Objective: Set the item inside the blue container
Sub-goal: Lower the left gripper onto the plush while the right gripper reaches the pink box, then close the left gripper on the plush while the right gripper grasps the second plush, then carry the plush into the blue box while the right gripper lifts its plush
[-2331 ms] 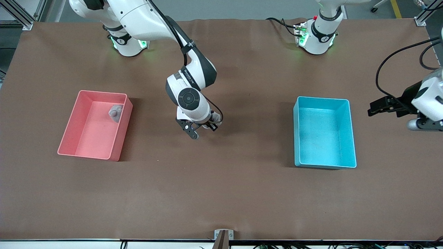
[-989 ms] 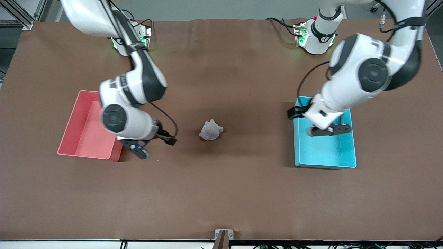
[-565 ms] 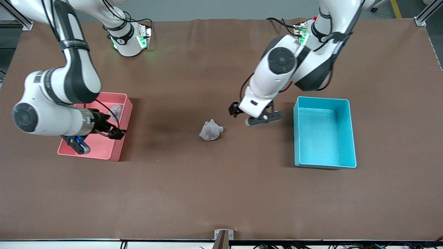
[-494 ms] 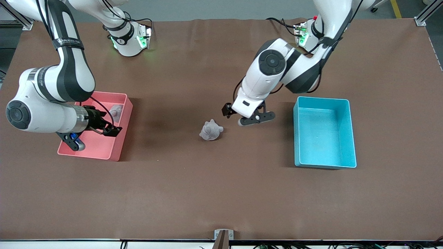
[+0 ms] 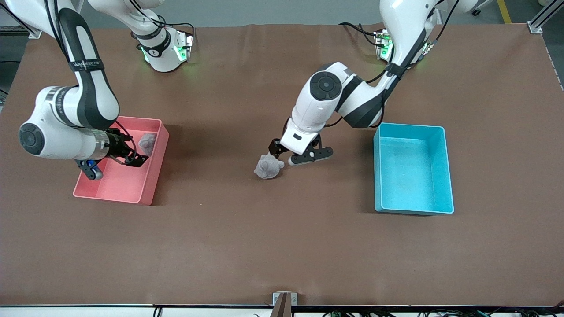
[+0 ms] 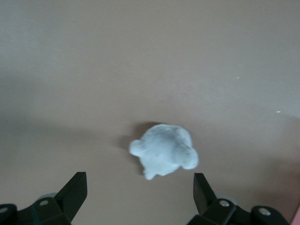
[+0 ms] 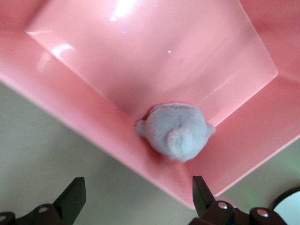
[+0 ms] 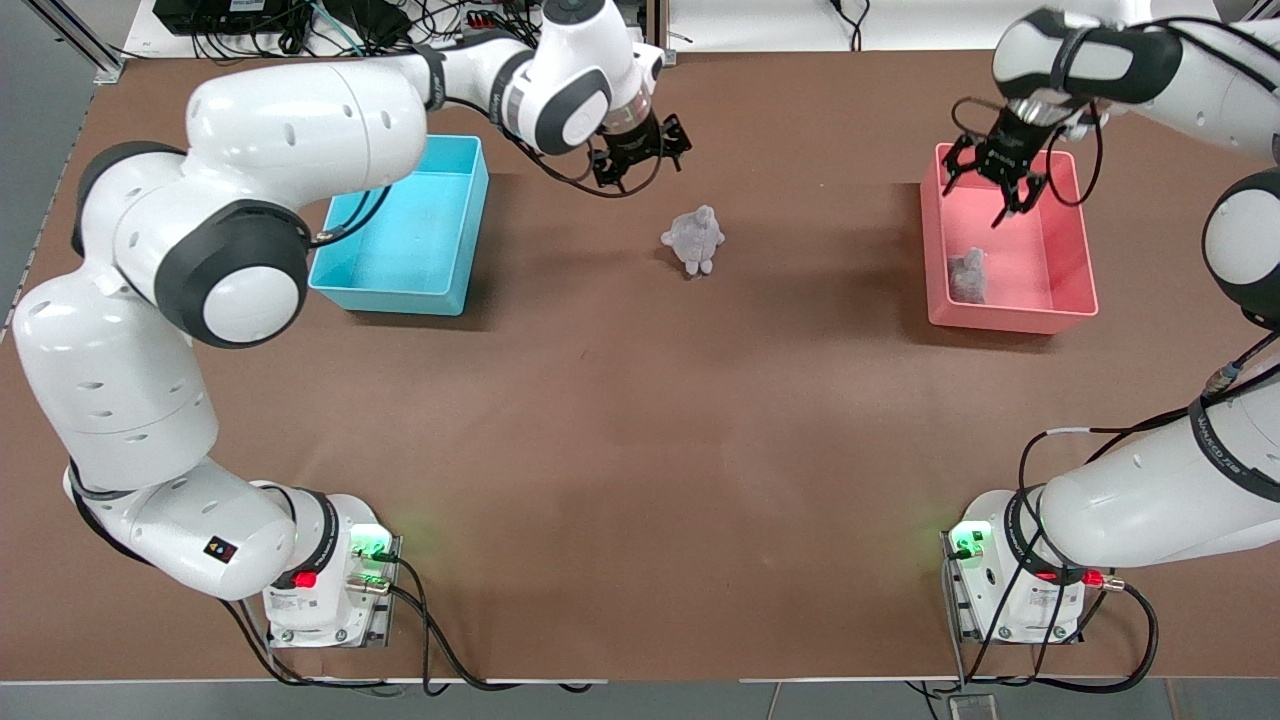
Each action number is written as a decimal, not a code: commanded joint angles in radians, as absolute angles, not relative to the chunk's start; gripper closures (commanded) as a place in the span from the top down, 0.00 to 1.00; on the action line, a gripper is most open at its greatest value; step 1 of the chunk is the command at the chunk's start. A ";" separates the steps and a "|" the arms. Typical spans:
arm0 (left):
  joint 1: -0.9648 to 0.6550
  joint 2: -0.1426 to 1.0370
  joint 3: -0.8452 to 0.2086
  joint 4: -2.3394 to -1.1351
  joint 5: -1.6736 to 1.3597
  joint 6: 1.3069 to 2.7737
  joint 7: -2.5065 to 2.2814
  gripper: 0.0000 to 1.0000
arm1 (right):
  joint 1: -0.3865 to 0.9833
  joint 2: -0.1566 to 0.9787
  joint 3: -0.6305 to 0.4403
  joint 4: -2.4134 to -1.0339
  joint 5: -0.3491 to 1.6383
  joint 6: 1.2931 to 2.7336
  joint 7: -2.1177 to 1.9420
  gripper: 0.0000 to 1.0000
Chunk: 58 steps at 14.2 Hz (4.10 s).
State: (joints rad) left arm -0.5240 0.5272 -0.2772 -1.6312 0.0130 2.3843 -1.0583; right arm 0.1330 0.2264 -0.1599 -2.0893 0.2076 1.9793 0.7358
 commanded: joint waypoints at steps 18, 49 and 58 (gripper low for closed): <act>-0.719 0.795 -0.177 -1.434 0.236 2.517 -1.106 0.99 | 0.057 0.308 -0.140 -2.233 0.206 2.106 0.623 1.00; -0.695 0.744 -0.156 -1.463 0.468 2.429 -1.069 0.15 | 0.060 0.348 -0.137 -2.224 0.213 2.095 0.584 0.28; -0.402 0.457 -0.245 -1.463 0.209 1.901 -0.488 0.14 | 0.057 0.347 -0.140 -2.107 0.193 1.988 0.558 0.01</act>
State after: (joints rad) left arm -0.4448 0.5100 -0.2320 -1.4277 0.2307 1.9850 -0.5781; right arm 0.0653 0.3511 -0.1424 -2.1736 0.2081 2.0562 0.5828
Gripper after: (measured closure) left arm 0.819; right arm 0.806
